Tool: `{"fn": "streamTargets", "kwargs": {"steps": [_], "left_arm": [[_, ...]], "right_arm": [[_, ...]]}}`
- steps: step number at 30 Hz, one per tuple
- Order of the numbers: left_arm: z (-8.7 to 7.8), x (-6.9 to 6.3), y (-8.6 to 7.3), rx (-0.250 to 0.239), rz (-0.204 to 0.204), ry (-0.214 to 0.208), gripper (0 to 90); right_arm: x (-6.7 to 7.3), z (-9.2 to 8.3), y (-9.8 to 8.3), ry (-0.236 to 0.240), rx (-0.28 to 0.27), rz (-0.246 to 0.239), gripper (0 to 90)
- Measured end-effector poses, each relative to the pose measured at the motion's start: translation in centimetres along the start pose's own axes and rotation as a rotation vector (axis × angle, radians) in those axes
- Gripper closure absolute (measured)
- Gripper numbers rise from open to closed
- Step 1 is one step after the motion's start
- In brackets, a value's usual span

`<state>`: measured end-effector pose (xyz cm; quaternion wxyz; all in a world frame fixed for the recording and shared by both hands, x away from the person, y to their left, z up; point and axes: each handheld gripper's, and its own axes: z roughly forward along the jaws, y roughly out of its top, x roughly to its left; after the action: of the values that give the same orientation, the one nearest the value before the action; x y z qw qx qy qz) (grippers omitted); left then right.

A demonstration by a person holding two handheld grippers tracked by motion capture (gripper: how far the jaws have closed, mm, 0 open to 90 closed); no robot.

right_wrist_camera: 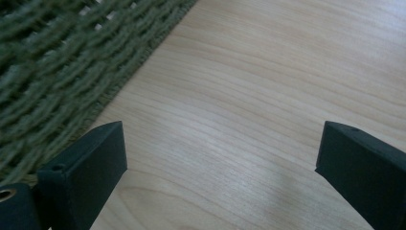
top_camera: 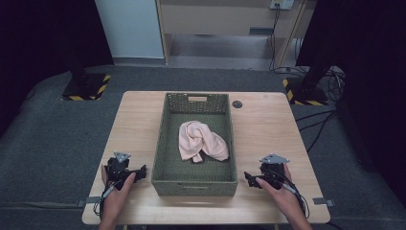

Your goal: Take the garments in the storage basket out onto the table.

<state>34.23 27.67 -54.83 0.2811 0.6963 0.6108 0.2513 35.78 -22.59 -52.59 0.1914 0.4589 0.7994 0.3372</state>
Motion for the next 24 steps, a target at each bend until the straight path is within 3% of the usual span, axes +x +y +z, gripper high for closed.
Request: {"fn": "streamTargets", "kwargs": {"steps": [13, 24], "left_arm": [[0.0, 0.0, 0.0, 0.000, 0.000, 0.000, 0.0], [0.0, 0.0, 0.0, 0.000, 0.000, 0.000, 0.0]], "right_arm": [[1.0, -2.8, 3.4, 0.023, -0.033, -0.041, 3.4], [1.0, -4.5, 6.4, 0.029, -0.047, -0.041, 3.3]]}}
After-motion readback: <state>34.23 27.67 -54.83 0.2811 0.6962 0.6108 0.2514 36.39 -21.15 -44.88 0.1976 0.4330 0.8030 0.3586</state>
